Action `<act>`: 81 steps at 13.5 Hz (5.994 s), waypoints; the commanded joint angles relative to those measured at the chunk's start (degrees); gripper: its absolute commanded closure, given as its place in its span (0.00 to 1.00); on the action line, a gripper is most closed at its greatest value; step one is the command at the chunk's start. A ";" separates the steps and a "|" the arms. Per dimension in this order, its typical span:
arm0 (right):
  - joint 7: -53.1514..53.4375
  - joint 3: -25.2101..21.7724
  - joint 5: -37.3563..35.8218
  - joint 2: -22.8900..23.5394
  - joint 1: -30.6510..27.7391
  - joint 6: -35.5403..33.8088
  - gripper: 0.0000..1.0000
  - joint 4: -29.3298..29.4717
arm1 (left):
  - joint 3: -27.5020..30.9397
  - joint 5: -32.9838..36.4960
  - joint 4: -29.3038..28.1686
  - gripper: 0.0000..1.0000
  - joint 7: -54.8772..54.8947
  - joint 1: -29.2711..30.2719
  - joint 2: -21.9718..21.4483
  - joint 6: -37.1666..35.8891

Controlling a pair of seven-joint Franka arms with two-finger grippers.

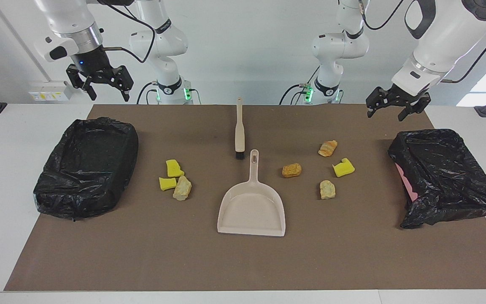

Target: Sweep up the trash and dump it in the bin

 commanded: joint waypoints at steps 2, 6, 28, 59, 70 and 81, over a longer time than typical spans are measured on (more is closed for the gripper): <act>-0.96 0.32 0.68 -0.30 -0.71 0.45 0.00 -0.19 | 0.12 0.66 0.81 0.00 0.29 -0.17 0.12 -1.35; -0.87 0.32 0.68 -0.30 -0.71 0.45 0.00 -0.19 | 0.12 0.66 0.81 0.00 0.21 -0.17 0.20 -1.35; -3.24 0.40 0.68 -3.02 -0.80 -0.34 0.00 -4.49 | -0.05 0.66 -1.12 0.00 0.47 -0.79 -0.76 -0.91; -4.47 0.40 0.68 -5.49 -0.27 -0.25 0.00 -8.89 | -0.49 -7.87 -33.91 0.00 -43.47 -50.62 2.57 41.45; -4.47 0.40 0.68 -7.06 -0.27 -0.25 0.00 -12.05 | -0.58 -7.43 -34.26 0.56 -47.43 -53.52 4.77 41.36; -4.12 0.49 1.46 -5.76 0.08 0.63 0.00 -10.22 | -0.23 -7.60 -34.00 1.00 -47.08 -51.86 4.25 38.75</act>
